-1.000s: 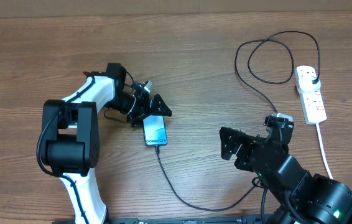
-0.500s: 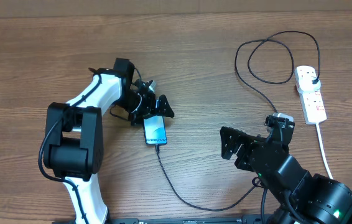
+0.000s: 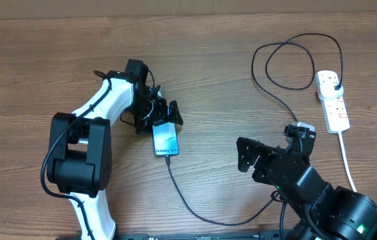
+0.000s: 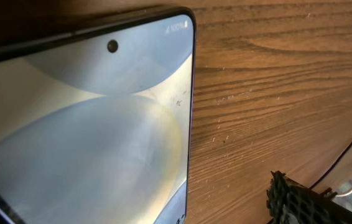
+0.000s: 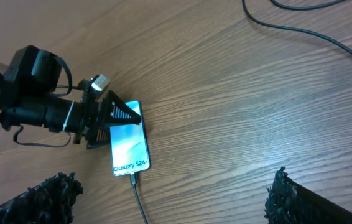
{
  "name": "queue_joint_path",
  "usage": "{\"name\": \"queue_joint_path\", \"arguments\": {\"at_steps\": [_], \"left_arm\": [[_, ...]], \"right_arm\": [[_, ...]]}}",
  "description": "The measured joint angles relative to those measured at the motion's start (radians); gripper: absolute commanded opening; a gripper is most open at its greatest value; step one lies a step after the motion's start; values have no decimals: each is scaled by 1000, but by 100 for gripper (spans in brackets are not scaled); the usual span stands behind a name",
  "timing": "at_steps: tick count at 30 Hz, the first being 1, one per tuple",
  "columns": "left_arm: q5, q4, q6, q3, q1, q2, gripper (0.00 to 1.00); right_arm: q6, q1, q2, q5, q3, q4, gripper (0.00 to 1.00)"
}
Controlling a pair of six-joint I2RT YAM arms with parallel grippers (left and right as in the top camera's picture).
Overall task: Plug charger to phone and switch on socket
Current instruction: 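Lower the plugged-in smartphone onto the table with the left gripper, then open the left gripper and release the smartphone on the table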
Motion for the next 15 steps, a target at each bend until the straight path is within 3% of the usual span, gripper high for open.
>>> {"name": "queue_joint_path", "arguments": {"at_steps": [15], "left_arm": [[-17, 2, -31, 2, 0, 0, 100]], "right_arm": [[0, 0, 26, 0, 0, -50, 100]]}}
